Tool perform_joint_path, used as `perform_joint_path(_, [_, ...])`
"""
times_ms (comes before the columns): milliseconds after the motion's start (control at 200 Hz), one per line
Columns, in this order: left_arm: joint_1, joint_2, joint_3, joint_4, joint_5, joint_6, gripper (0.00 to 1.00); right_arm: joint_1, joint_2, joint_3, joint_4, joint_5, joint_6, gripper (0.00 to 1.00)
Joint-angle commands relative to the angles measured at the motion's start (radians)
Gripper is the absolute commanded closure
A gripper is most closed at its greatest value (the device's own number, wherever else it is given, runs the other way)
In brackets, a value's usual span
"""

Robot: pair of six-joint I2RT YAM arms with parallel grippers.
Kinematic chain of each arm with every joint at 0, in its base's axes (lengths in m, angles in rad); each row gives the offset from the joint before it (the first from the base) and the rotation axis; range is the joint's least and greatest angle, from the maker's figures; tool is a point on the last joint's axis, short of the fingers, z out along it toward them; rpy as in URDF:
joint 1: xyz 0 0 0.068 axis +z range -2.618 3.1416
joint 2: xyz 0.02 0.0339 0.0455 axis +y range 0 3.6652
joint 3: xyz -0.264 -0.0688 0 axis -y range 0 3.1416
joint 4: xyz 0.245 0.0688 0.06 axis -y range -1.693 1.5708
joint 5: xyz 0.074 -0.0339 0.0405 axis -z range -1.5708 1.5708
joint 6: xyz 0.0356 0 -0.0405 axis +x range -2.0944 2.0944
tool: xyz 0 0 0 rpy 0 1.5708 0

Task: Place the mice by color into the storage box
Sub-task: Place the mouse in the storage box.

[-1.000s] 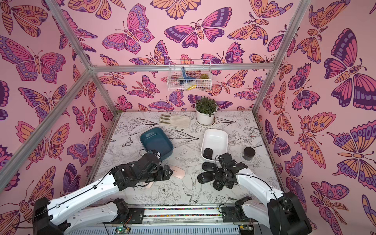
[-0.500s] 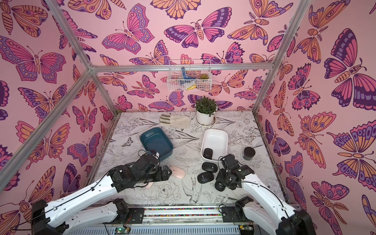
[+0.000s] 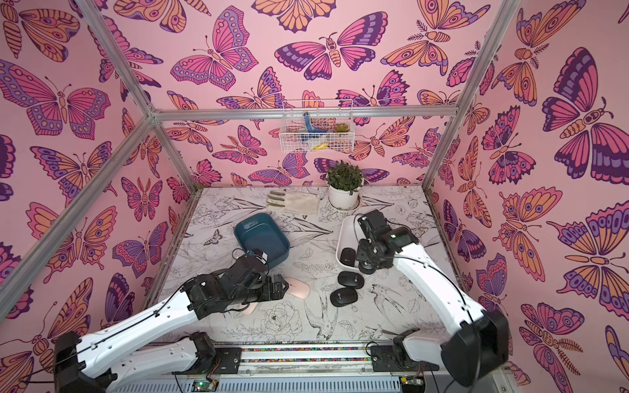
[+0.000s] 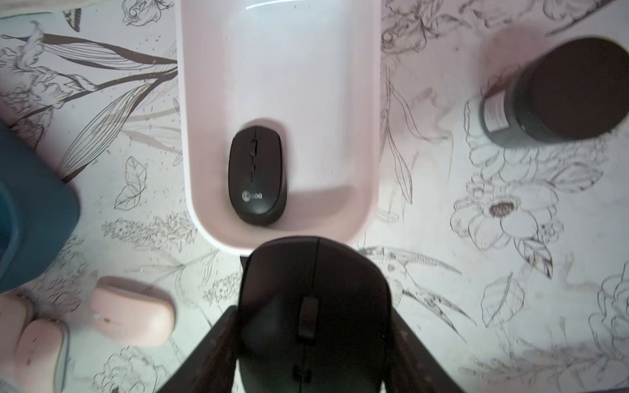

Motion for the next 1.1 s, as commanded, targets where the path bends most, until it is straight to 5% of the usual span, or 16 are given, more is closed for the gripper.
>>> perform_joint_path(0, [-0.006, -0.015, -0.003, -0.010, -0.001, -0.002, 0.01, -0.019, 0.143, 0.108, -0.013, 0.050, -0.127, 0.56])
perform_joint_path(215, [-0.006, -0.022, -0.010, -0.023, -0.005, -0.007, 0.01, -0.059, 0.332, 0.171, 0.031, 0.040, -0.177, 0.56])
perform_joint_path(691, [-0.006, 0.009, 0.022, -0.037, -0.004, -0.001, 0.01, -0.133, 0.454, 0.097, 0.161, -0.072, -0.163, 0.54])
perform_joint_path(1096, [-0.006, 0.007, 0.017, -0.036, -0.008, -0.003, 0.01, -0.132, 0.418, 0.041, 0.182, -0.074, -0.139, 0.28])
